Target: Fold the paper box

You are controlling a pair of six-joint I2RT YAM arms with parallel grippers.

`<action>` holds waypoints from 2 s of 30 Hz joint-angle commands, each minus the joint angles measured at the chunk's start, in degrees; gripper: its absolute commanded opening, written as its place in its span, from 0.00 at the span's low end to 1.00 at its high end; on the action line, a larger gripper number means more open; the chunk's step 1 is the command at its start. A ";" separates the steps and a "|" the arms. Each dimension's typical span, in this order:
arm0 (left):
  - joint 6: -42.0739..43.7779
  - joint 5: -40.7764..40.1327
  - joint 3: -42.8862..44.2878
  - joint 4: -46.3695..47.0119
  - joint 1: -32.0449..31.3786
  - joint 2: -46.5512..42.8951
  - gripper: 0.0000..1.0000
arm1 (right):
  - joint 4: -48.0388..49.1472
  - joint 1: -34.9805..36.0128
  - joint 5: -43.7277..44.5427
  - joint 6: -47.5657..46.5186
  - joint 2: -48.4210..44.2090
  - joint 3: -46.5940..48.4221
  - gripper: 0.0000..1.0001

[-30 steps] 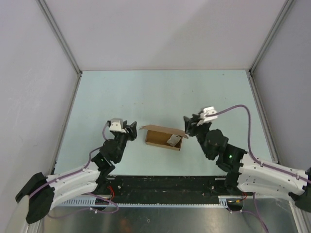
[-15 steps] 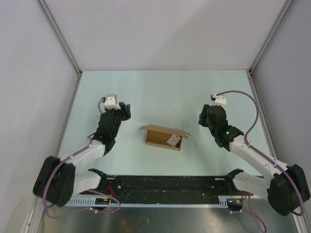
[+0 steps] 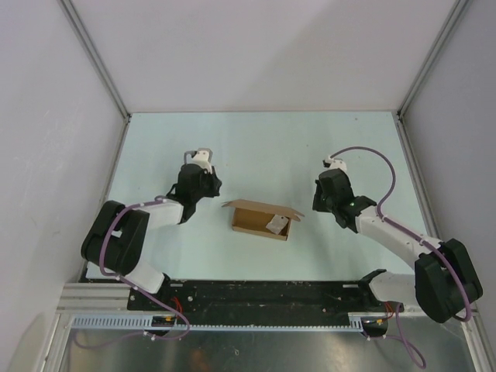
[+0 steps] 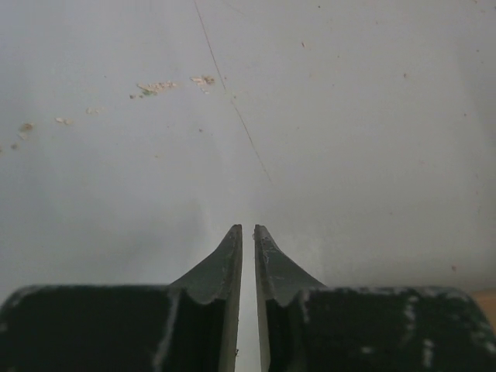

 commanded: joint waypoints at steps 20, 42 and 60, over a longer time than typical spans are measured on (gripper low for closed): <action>-1.91 -2.22 -2.94 -3.70 -11.96 -4.87 0.01 | -5.50 4.29 -4.97 0.03 2.51 2.73 0.00; -2.18 -24.10 -2.15 -22.06 -16.88 -14.45 0.11 | -5.68 6.23 -4.63 -1.02 8.67 5.10 0.00; -2.79 -22.35 -1.80 -30.77 -16.88 -20.00 0.12 | -6.03 4.91 -5.67 -2.17 10.07 6.24 0.00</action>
